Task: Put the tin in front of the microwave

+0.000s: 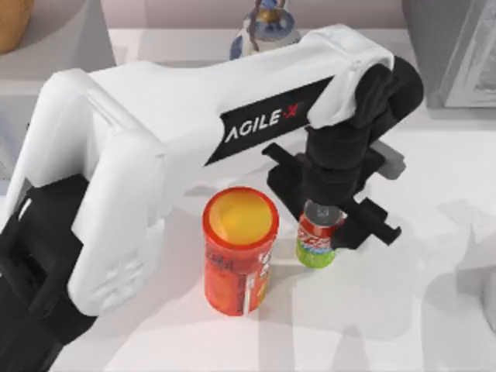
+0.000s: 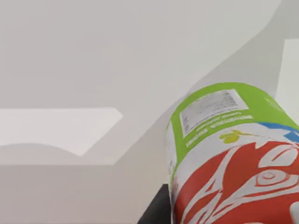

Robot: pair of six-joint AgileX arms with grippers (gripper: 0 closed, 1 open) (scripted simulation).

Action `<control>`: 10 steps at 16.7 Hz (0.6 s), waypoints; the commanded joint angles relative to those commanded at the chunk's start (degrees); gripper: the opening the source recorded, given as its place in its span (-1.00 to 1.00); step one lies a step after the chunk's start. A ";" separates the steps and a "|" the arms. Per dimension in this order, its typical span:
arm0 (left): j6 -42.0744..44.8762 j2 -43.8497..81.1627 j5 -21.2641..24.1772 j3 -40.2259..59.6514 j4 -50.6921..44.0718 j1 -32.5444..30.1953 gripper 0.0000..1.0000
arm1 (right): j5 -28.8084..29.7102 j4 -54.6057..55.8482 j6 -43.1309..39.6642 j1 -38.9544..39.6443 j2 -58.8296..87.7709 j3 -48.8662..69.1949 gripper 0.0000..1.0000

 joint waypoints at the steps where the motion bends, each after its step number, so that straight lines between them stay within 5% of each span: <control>1: 0.00 0.00 0.00 0.00 0.00 0.00 -1.00 | 0.00 0.00 0.00 0.00 0.00 0.00 1.00; 10: 0.26 0.16 0.00 1.00 -1.03 -0.15 -1.00 | 0.00 0.00 0.00 0.00 0.00 0.00 1.00</control>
